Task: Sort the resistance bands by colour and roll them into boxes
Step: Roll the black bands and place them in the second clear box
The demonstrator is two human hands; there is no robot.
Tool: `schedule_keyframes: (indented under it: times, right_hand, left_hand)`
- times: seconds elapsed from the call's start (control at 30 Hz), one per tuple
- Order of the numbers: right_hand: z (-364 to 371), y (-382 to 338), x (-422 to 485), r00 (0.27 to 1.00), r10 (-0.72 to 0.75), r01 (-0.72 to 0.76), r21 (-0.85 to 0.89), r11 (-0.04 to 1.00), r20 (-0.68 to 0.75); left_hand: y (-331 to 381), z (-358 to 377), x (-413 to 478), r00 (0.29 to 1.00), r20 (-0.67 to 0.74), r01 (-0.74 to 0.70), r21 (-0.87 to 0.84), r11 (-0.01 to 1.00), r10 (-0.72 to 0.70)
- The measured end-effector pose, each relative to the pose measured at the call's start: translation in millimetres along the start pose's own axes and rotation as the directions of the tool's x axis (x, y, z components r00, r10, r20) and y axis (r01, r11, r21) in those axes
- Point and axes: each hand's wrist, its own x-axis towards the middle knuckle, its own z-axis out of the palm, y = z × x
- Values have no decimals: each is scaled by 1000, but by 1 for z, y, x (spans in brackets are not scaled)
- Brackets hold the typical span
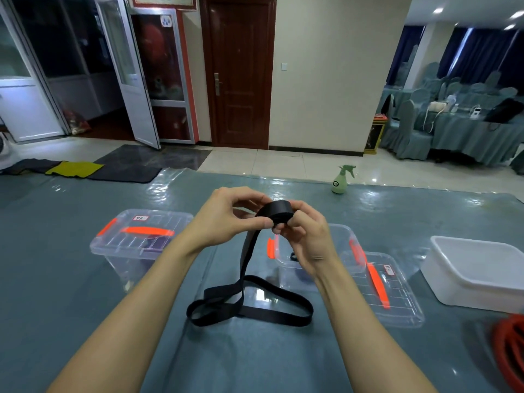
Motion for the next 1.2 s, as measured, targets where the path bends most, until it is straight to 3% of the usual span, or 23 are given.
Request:
schedule_keyframes:
  times: [0.13,0.23,0.3,0.37,0.47,0.6,0.67,0.7,0.77,0.87,0.93,1.07,1.2]
  right_hand:
    - [0,24,-13,996,85,-89,289,953,26]
    - [-8,45,-32,992,121,-126,290,949,33]
    - [-18,54,-47,984,176,-176,61,982,3]
    - [-32,53,-57,976,218,-215,-298,930,-25]
    - [-50,41,-63,991,135,-90,-792,604,-10]
    - [-44,36,-65,980,97,120,-910,396,171]
    - [-40,40,-69,977,128,118,-929,351,172]
    - [-40,41,-72,981,125,88,-917,389,147]
    - [-45,43,-79,991,105,7,-818,575,83]
    - [-49,40,-83,994,108,-65,-611,789,33]
    - [-48,40,-83,992,121,-82,-515,854,43]
    - [-44,44,-85,993,111,-91,-319,943,45]
    - [-43,58,-90,990,137,-136,-65,989,20]
  left_hand:
    - [-5,22,-16,995,-72,58,-218,974,-75]
    - [-14,34,-32,986,-106,101,-240,965,-130]
    - [-19,37,-42,980,-107,155,-127,980,-169]
    - [-22,39,-50,984,-49,174,51,983,-172]
    - [-20,42,-57,982,76,153,192,969,-170]
    - [-10,45,-57,965,219,60,359,931,-146]
    - [-8,47,-56,957,266,-1,404,915,-117]
    - [-9,48,-58,960,259,-6,395,918,-106]
    - [-17,49,-66,978,185,50,260,964,-100]
    - [-30,57,-84,987,42,156,-131,979,-152]
    - [-36,68,-94,979,-39,179,-316,932,-202]
    - [-34,89,-106,936,-187,161,-521,838,-296]
    - [-29,100,-105,925,-200,153,-578,802,-321]
